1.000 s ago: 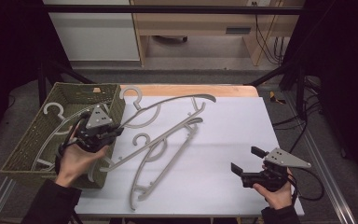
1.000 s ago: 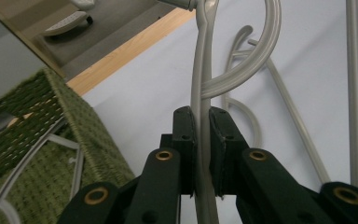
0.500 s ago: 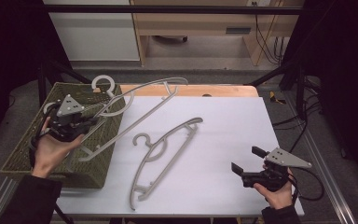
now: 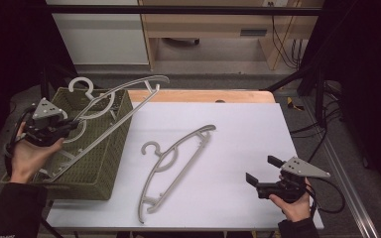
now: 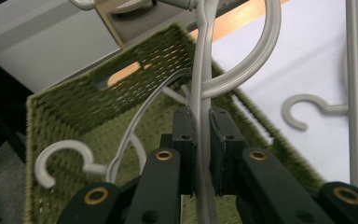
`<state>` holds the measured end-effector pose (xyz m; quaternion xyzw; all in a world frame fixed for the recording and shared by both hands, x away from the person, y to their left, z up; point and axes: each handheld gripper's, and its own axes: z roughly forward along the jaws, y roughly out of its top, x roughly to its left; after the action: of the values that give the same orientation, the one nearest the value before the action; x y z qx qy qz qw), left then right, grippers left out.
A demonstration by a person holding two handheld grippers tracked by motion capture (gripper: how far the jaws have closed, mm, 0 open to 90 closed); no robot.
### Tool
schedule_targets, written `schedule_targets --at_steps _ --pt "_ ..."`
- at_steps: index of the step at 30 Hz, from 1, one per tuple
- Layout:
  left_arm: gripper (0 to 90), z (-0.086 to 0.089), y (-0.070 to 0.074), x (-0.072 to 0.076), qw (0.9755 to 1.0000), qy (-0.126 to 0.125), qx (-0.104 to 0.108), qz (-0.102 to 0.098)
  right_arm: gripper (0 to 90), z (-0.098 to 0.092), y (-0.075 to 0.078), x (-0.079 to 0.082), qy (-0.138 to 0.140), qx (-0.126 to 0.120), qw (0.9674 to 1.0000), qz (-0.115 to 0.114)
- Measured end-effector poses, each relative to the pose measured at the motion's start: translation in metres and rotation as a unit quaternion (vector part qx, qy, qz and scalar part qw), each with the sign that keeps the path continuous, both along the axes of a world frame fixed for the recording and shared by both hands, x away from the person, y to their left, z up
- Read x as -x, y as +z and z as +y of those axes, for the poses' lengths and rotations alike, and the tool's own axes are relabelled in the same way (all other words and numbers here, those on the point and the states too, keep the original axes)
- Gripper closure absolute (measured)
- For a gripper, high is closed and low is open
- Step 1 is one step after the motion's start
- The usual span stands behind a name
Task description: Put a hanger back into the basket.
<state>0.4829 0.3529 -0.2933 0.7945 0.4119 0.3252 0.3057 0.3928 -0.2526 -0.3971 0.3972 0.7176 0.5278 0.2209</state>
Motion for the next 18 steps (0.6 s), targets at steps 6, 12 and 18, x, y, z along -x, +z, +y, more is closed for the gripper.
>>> schedule_targets --at_steps 6,12,18 --pt "81.7 0.023 -0.007 -0.005 0.9998 0.018 -0.004 0.005 2.3 0.0 -0.001 -0.001 -0.002 0.0 1.0 0.001" --pt "81.7 0.039 -0.014 -0.01 0.9995 0.03 -0.008 0.008 2.3 0.0 -0.001 -0.001 -0.001 0.002 1.0 0.001" --pt "81.7 0.057 -0.019 -0.011 0.999 0.043 -0.007 0.007 2.3 0.002 -0.003 -0.003 -0.003 0.002 1.0 0.004"
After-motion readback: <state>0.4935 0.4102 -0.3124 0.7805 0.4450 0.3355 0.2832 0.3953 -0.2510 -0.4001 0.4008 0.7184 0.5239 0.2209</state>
